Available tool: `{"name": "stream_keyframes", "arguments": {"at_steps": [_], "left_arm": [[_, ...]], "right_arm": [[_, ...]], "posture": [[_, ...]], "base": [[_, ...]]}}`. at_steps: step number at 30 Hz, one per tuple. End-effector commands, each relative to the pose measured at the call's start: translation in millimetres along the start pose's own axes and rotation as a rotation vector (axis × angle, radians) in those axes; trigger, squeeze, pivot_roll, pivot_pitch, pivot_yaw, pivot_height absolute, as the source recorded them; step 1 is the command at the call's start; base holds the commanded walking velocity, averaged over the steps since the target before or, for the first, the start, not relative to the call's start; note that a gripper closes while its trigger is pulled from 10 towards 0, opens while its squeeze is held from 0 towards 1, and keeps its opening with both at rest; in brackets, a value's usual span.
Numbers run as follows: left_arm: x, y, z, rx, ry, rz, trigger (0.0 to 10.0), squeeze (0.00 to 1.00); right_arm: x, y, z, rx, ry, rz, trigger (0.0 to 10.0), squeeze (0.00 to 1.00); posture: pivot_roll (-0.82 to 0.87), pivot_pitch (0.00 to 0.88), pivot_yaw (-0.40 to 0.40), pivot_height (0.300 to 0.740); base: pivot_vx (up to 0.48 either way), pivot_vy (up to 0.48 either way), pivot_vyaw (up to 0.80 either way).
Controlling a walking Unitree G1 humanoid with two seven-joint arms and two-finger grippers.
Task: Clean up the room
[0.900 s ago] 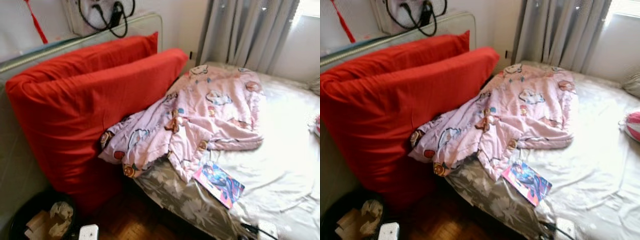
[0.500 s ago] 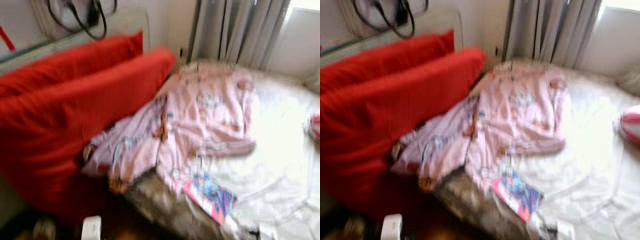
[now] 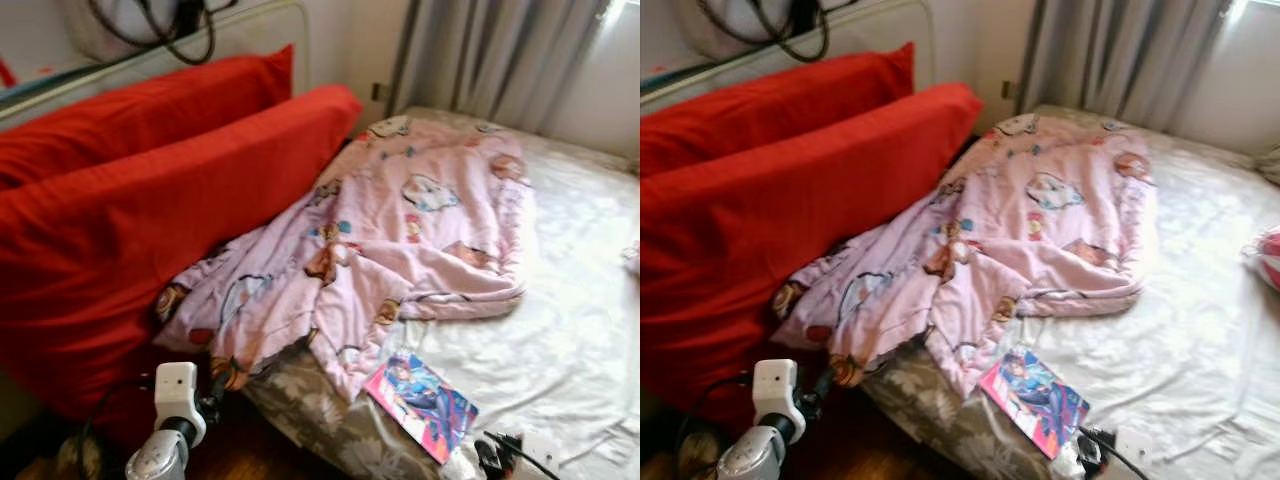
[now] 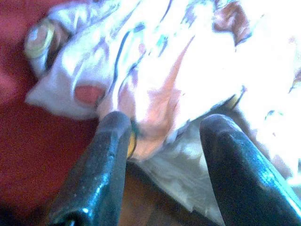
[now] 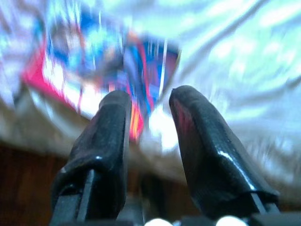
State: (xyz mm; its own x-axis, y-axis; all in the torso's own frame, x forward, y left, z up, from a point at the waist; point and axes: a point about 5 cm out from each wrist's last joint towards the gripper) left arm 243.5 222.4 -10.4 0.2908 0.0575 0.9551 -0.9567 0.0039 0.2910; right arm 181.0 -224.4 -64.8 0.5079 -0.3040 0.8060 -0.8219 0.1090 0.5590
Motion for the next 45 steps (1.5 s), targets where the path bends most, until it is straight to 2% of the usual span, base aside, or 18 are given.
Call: {"name": "stream_keyframes", "arguments": {"at_steps": [1, 7, 11, 19, 28, 34, 45], "left_arm": [[11, 3.0, 2.9, -0.011, -0.001, 0.081, 10.0, 0.00], [14, 7.6, 14.8, -0.028, 0.002, 0.134, 10.0, 0.00], [12, 7.5, 20.7, -0.036, 0.007, 0.128, 10.0, 0.00], [12, 6.9, 29.7, -0.068, 0.003, 0.092, 10.0, 0.00], [17, 2.8, 30.1, -0.061, 0.014, 0.096, 10.0, 0.00], [18, -0.7, 35.3, -0.075, 0.028, 0.087, 10.0, 0.00], [16, -1.7, 34.2, -0.073, 0.034, 0.073, 10.0, 0.00]], "right_arm": [[36, -14.8, -24.1, 0.073, 0.062, 0.167, 10.0, 0.00], [42, -14.3, -26.1, 0.106, 0.111, 0.209, 10.0, 0.00], [46, -16.7, -29.8, 0.089, 0.119, 0.216, 10.0, 0.00], [53, -17.1, -47.4, 0.136, 0.171, 0.271, 10.0, 0.00], [55, -18.6, -58.0, 0.145, 0.174, 0.261, 10.0, 0.00], [55, -20.7, -61.8, 0.178, 0.194, 0.242, 10.0, 0.00], [52, -22.8, -66.0, 0.185, 0.205, 0.213, 10.0, 0.00]], "posture": [[0.07, 0.031, -0.022, 0.740], [0.06, 0.007, -0.025, 0.740], [0.06, 0.000, -0.025, 0.730], [0.06, 0.020, -0.033, 0.695], [0.07, 0.074, -0.046, 0.695], [0.06, 0.081, -0.047, 0.670], [0.07, 0.082, -0.048, 0.670]], "base": [[0.000, 0.000, 0.00], [0.000, 0.000, 0.00], [0.000, 0.000, 0.00], [0.000, 0.000, 0.00], [0.000, 0.000, 0.00], [0.000, 0.000, 0.00], [0.000, 0.000, 0.00]]}}
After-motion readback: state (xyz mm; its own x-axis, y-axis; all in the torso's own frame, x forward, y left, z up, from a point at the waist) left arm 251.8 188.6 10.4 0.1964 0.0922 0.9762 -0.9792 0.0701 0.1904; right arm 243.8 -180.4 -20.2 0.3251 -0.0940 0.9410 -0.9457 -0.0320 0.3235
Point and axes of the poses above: a point about 5 cm out from each wrist's last joint towards the gripper, its own y axis pointing back from the gripper into the wrist, its own x axis along the axis of the wrist's last joint, z = x × y, and after that the axes turned 1 degree about y, right-handed
